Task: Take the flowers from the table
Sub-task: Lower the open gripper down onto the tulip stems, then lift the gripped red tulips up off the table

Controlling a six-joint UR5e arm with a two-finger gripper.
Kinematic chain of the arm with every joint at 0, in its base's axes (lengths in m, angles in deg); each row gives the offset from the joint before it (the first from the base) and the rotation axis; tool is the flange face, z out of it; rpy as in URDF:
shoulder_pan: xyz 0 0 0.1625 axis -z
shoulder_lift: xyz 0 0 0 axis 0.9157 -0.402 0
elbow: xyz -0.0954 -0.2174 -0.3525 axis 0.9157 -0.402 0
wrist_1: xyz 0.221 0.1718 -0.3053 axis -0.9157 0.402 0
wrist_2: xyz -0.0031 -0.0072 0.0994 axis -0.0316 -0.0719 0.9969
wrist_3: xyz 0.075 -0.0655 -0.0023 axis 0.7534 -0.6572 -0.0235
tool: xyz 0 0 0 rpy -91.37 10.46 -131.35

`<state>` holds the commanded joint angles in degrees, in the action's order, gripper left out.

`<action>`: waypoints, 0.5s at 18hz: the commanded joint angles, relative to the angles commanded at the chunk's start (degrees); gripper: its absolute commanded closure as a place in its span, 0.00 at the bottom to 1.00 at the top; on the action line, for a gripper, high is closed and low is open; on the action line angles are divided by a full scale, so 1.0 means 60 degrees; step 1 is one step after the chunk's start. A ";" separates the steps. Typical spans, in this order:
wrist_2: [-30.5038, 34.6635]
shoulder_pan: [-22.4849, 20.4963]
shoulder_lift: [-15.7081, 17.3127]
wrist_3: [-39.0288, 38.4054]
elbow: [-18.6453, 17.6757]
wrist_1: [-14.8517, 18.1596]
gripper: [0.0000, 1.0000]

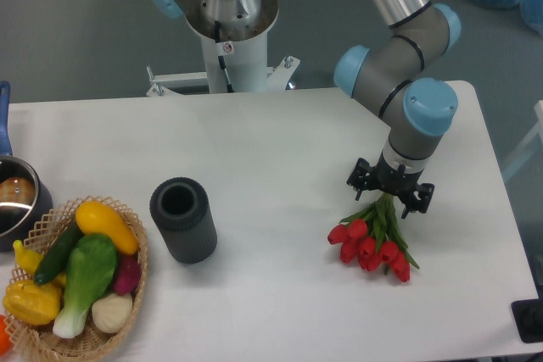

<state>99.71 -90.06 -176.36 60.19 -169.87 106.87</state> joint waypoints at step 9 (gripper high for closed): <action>0.0073 0.0118 0.0043 -0.0117 0.0088 0.0044 1.00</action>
<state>100.15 -89.35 -176.10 59.49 -169.34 107.13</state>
